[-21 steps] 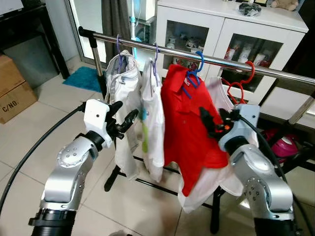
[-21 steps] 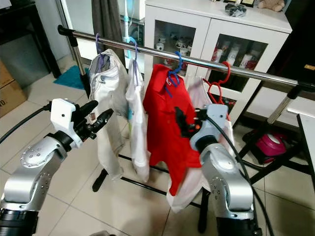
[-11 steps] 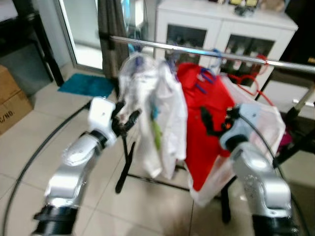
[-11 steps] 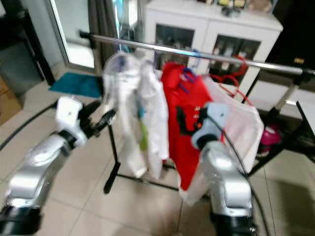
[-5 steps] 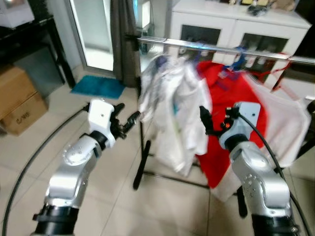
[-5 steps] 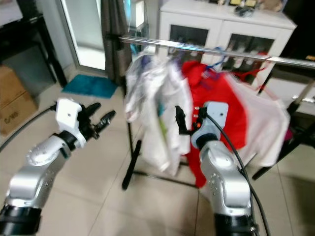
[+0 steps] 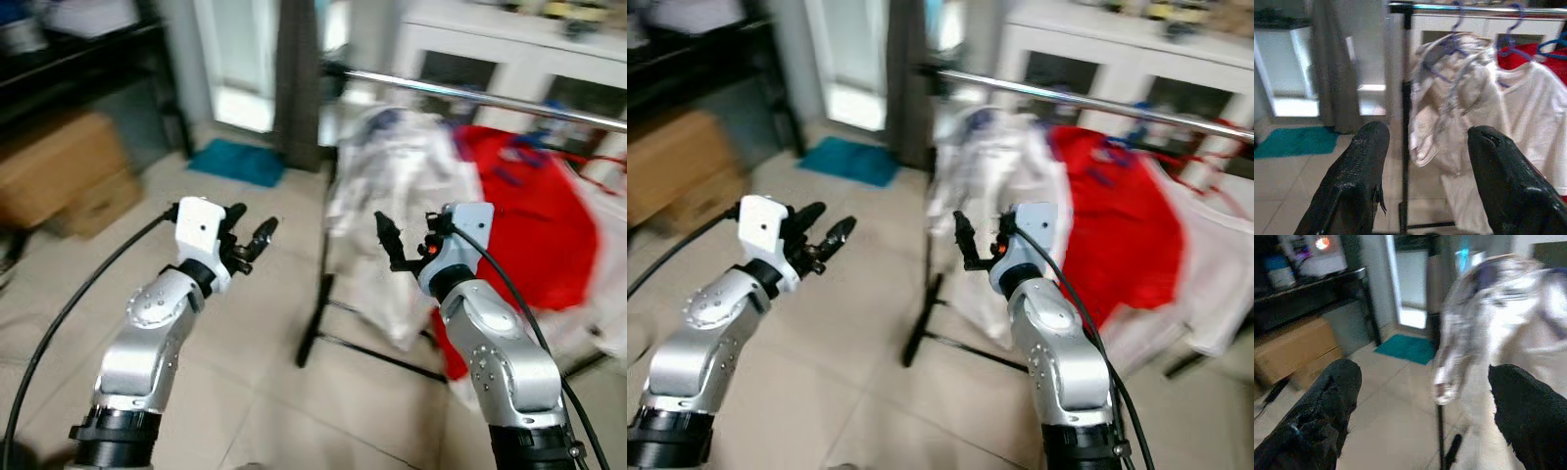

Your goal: Hang hanger

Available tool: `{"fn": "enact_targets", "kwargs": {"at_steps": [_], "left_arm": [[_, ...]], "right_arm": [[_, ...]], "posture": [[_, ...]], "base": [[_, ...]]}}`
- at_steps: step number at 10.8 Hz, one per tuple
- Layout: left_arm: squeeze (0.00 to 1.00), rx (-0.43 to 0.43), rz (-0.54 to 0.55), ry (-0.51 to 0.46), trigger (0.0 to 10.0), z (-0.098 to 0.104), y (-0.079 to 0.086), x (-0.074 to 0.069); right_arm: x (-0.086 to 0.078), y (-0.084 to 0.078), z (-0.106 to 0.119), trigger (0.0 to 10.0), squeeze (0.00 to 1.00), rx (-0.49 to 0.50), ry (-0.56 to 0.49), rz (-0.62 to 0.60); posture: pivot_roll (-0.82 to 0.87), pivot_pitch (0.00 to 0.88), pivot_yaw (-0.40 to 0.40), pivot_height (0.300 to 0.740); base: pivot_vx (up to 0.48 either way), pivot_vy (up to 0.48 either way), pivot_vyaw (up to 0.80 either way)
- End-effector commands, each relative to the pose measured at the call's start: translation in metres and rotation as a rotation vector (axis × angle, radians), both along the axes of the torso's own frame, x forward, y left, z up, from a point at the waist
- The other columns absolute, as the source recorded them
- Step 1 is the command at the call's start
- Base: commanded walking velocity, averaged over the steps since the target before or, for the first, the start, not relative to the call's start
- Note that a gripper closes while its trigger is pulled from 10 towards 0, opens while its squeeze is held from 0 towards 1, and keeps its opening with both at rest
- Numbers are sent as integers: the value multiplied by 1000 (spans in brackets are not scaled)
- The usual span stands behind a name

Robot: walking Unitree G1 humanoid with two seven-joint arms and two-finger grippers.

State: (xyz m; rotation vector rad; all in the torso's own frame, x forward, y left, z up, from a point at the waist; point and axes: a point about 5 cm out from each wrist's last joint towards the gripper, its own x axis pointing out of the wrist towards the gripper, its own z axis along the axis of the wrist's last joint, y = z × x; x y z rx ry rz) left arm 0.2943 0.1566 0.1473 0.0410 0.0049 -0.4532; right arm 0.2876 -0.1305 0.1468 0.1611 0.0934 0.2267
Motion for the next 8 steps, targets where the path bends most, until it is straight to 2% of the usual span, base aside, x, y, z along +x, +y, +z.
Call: {"fn": "enact_targets", "kwargs": {"at_steps": [1,8], "left_arm": [[0,6,-6,-9,10000,1,0,-2],[0,19,9,-6,10000,-1,5,-1]], "right_arm": [[1,1,0,10000,1000,-1,-2,0],[4,4,2,10000,1000,1,-4,2]], "posture": [[-104,0,-32,740],[-105,0,-36,740]], "base": [[262,0,0],[325,0,0]]}}
